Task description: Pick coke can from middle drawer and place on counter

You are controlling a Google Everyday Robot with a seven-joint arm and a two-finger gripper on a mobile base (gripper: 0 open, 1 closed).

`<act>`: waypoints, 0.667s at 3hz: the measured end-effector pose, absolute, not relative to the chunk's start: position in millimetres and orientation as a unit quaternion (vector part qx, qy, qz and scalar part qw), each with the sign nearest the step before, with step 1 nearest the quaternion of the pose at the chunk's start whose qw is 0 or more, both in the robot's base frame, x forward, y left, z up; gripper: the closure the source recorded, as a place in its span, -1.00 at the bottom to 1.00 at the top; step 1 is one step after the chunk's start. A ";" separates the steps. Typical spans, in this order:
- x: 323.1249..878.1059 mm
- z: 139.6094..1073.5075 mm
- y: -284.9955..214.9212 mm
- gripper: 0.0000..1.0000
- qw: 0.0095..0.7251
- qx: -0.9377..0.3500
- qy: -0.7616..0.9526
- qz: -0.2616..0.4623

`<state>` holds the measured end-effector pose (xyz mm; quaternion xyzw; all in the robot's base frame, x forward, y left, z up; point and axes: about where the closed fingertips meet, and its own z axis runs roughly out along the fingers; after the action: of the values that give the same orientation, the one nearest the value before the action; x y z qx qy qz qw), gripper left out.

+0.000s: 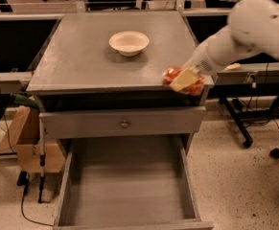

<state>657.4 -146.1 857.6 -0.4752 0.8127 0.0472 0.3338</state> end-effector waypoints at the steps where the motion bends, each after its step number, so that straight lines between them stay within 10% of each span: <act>1: 659.8 889.6 -168.5 1.00 0.364 -0.458 0.809 0.056; 2: 648.1 905.3 -160.5 1.00 0.380 -0.493 0.780 0.065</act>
Offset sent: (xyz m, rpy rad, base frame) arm -0.0338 0.0008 0.0590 0.0655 -0.1168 0.1899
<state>648.1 -160.5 905.3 -0.4928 0.7801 0.0651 0.3799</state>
